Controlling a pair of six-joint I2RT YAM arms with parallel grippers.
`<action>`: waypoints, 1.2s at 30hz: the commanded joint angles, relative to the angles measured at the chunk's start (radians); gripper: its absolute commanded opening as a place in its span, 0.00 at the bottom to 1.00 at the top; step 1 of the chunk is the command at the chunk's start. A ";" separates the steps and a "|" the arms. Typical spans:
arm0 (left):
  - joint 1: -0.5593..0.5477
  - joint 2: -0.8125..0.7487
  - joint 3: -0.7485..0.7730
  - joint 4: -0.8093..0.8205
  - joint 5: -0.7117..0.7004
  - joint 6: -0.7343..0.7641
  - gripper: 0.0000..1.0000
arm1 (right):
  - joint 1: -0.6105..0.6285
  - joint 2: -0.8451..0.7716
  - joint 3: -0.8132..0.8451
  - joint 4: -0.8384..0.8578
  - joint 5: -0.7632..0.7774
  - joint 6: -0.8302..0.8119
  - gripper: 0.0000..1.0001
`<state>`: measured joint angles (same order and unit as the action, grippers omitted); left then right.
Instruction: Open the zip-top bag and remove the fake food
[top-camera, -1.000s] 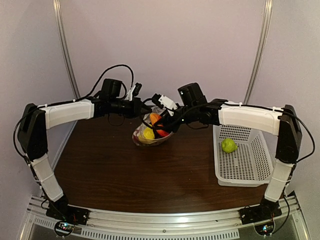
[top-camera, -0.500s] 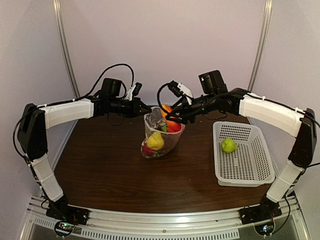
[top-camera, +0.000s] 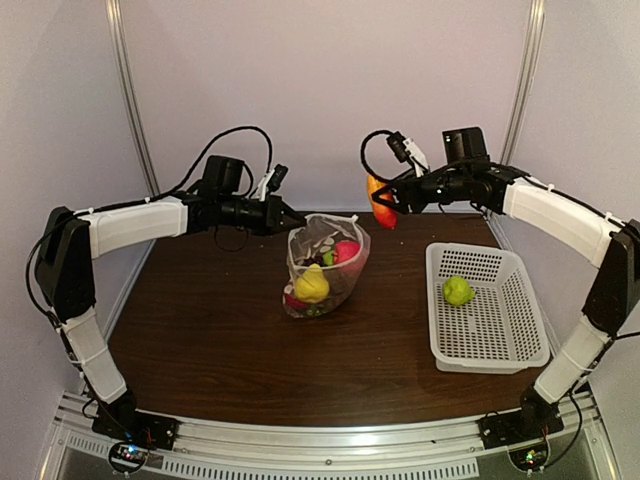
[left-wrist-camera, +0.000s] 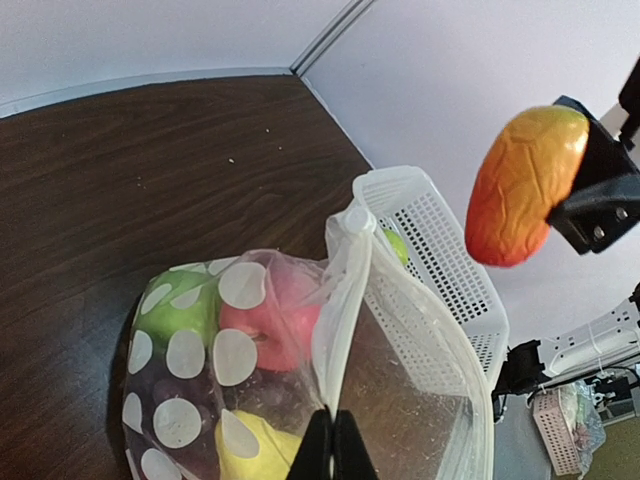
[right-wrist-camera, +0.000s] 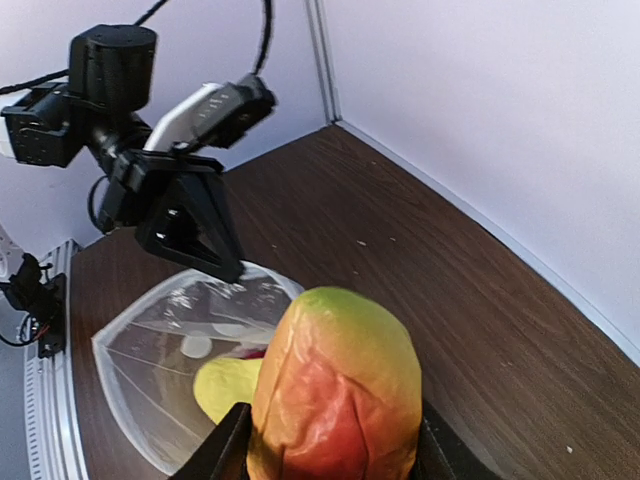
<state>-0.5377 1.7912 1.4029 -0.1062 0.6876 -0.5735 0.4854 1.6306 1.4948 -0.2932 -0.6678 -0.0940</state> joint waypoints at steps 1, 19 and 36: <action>-0.004 0.000 0.034 0.019 0.000 0.026 0.00 | -0.141 -0.100 -0.022 -0.179 0.093 -0.130 0.38; -0.004 0.006 0.061 -0.033 -0.023 0.046 0.00 | -0.529 -0.276 -0.408 -0.425 0.309 -0.321 0.39; -0.007 0.005 0.067 -0.046 -0.025 0.061 0.00 | -0.545 -0.060 -0.450 -0.323 0.407 -0.312 0.41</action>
<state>-0.5388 1.7916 1.4349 -0.1532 0.6693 -0.5396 -0.0525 1.5352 1.0683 -0.6571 -0.2966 -0.3981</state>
